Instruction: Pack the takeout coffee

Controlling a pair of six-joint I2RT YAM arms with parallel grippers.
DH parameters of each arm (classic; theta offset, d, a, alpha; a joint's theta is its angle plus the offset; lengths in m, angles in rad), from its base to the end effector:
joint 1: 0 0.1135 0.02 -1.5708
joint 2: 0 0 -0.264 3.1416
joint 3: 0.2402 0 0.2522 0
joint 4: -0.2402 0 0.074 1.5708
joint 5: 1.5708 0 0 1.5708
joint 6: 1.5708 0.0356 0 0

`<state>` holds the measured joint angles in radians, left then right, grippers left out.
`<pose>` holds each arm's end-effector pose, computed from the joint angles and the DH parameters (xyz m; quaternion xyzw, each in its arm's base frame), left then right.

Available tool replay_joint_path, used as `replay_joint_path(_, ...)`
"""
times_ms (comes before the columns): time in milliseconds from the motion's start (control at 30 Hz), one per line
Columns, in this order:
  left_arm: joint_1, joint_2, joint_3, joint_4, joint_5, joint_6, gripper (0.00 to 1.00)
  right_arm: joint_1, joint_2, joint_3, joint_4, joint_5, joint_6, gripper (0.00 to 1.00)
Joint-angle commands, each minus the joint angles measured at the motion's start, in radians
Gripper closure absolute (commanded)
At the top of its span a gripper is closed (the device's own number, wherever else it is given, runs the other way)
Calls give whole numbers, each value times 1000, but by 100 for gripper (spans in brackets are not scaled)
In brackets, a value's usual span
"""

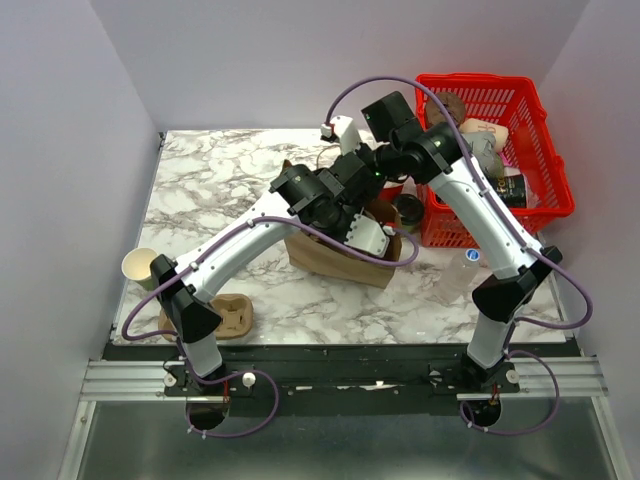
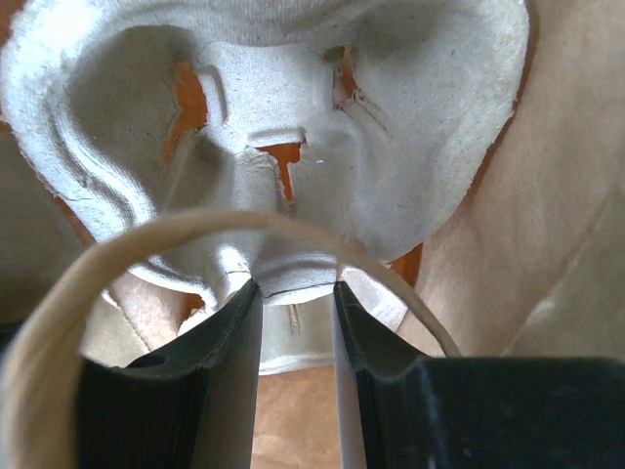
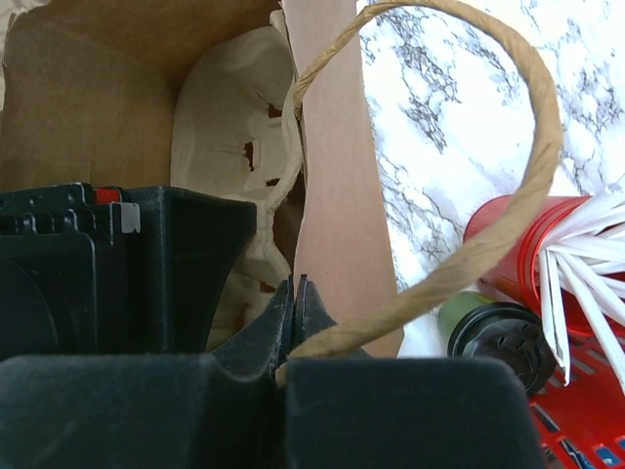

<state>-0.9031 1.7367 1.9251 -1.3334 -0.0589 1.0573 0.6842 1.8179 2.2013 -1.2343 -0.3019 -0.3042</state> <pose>0.2111 -0.2643 0.3789 0.8080 0.5492 0.0450 0.2084 0.2727 0.2361 0.4356 -0.4855 0.7894 0.2040 0.3154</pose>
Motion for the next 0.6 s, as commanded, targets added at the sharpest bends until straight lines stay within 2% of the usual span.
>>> replay_joint_path(0, 58, -42, 48, -181, 111, -20, 100, -17, 20, 52, -33, -58, -18, 82)
replay_joint_path(33, 61, -46, 61, -179, 117, -32, 100, -20, 23, 67, -36, -62, -24, 65)
replay_joint_path(100, 72, -49, 77, -182, 129, -60, 100, -28, 20, 93, -34, -60, -30, 56)
replay_joint_path(133, 75, -60, 89, -181, 133, -65, 100, -28, 14, 100, -30, -57, -32, 48)
replay_joint_path(300, 92, -100, 101, -182, 148, -86, 100, -37, -28, 48, -19, -43, -35, 36)
replay_joint_path(367, 102, -117, 97, -184, 146, -108, 100, -43, -28, 47, -21, -28, -36, 27)
replay_joint_path(433, 113, -135, 97, -184, 162, -112, 100, -57, -19, 81, -19, -11, -36, 16)
replay_joint_path(567, 160, -151, 130, -182, 232, -155, 100, -103, -15, 234, 21, -3, -20, 4)
